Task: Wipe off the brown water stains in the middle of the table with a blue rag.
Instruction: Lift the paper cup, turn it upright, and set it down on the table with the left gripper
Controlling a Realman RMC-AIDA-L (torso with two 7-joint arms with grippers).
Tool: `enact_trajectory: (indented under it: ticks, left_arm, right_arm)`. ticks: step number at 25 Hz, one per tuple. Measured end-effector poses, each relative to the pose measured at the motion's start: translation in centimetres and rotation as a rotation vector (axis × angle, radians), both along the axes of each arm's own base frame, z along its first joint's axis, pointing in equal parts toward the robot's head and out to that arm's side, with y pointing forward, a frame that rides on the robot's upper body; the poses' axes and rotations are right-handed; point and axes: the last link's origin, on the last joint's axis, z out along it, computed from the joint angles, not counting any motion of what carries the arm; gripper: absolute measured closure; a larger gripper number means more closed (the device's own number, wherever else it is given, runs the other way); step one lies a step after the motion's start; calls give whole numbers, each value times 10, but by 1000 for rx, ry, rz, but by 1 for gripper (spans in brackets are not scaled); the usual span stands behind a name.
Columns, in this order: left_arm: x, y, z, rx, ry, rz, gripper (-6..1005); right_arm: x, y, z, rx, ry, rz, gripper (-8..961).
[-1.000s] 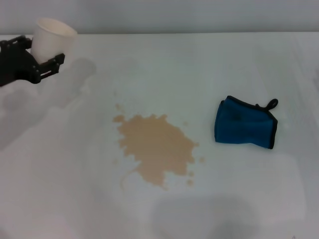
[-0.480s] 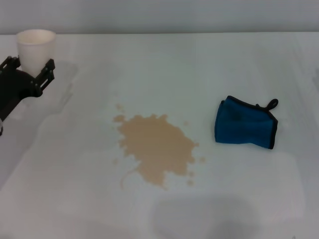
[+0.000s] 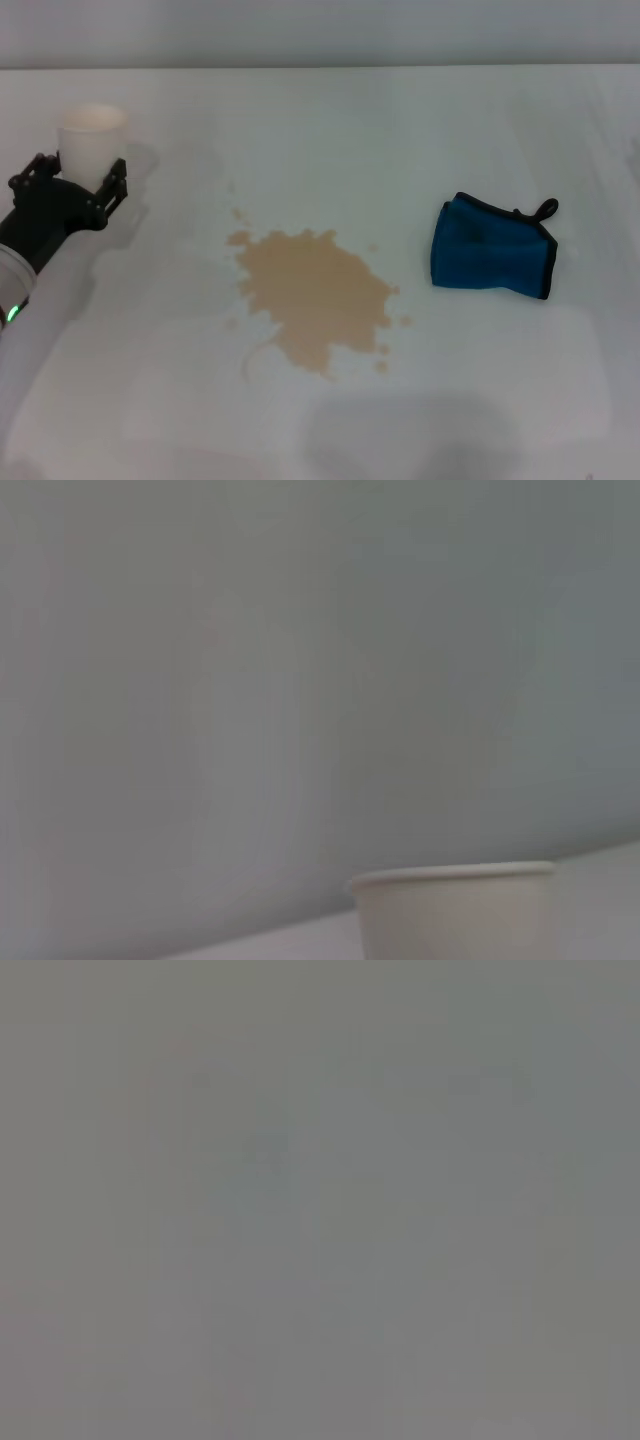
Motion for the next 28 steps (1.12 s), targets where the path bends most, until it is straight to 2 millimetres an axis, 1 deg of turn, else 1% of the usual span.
enact_trajectory:
  ticks: [6,20,25,28]
  left_arm:
    - [1,-2,-12,-35,33,15,343]
    - [-5,-6,-15,-43,39,46,339]
    - [-7,-9,-17,-51,37,58,297]
    - [-8,-10,-17,-52,36,62,188]
  right_arm:
    - [0,0,-1,-2,2,-1,116]
    - [0,0,-1,-2,2,-1,117]
    - [0,0,0,-1,1,-1,117]
    - [0,0,0,0,0,0,117]
